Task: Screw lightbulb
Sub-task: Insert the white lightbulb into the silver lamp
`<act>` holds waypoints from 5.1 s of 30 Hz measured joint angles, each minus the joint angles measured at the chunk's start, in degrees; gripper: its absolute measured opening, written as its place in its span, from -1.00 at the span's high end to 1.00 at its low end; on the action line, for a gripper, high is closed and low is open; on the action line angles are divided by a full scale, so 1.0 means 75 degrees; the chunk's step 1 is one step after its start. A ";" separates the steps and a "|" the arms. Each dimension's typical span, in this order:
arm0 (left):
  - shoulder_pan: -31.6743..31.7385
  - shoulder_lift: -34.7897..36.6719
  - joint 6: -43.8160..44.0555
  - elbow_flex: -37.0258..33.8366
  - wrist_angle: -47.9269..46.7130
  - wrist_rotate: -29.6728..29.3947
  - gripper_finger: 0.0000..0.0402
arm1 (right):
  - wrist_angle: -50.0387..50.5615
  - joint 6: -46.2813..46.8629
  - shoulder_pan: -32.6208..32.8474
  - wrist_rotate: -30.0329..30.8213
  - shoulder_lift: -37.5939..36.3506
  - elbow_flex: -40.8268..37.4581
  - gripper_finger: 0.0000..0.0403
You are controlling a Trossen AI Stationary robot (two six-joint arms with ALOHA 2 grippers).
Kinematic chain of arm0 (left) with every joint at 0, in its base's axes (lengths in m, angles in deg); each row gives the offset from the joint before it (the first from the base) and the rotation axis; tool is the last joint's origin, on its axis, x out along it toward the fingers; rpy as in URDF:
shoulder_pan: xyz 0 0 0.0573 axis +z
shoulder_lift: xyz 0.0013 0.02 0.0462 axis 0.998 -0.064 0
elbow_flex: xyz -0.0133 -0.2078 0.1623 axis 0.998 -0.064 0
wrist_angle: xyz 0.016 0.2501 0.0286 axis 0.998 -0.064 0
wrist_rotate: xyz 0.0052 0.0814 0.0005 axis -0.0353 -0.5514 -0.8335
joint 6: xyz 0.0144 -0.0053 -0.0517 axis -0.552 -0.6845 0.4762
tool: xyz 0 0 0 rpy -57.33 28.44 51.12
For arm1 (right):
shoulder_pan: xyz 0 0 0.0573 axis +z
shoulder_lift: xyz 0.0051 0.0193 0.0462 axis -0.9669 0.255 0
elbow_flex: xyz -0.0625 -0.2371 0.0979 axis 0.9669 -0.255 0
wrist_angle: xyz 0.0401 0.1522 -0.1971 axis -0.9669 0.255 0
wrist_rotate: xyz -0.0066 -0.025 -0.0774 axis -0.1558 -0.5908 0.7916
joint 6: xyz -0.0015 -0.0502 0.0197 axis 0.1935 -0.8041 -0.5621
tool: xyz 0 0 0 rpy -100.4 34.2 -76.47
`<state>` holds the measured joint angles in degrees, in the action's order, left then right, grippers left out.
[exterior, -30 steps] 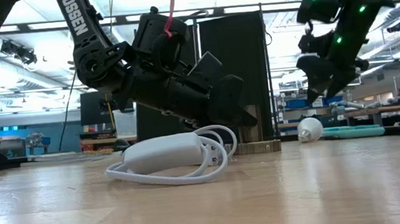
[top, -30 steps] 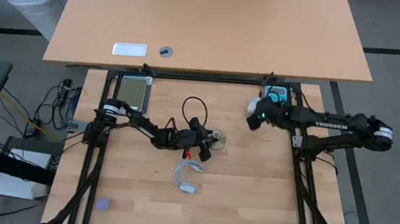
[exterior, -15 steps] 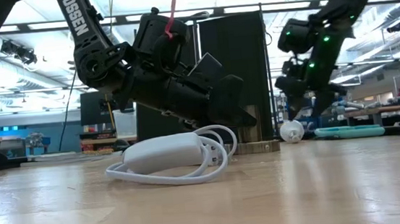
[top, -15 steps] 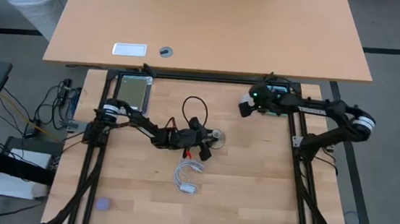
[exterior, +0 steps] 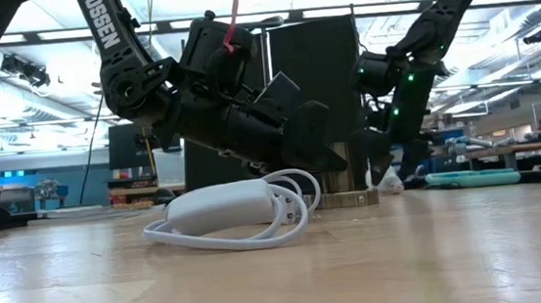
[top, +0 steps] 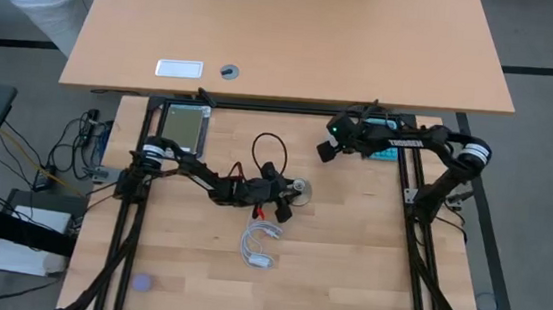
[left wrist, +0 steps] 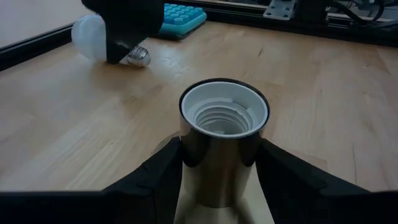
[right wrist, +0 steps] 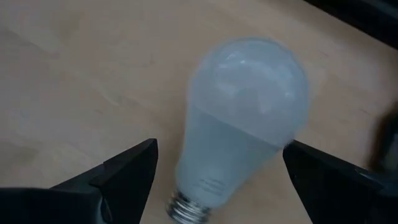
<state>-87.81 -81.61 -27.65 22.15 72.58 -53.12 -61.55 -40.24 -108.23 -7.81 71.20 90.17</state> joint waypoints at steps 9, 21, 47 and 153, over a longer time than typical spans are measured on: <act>0.0003 0.0001 -0.0030 0.0003 -0.0064 0.0026 0.01 | -0.0315 -0.0443 0.0120 0.0247 0.0060 0.0000 -0.49; 0.0012 -0.0002 -0.0039 0.0000 -0.0125 0.0035 0.01 | -0.0257 -0.0682 0.0123 0.0002 0.0060 0.0000 0.05; 0.0067 -0.0032 0.0280 -0.0029 -0.0272 0.0053 0.01 | -0.0146 -0.0743 0.0923 -0.0815 -0.1759 -0.1036 0.39; 0.0067 0.0003 0.0743 0.0003 -0.0605 0.0857 0.01 | -0.8822 -0.0689 0.4870 0.0130 -0.2927 -0.4049 0.22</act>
<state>-87.30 -81.58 -22.08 22.17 68.05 -46.70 -127.71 -45.41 -71.70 -6.83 49.25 59.80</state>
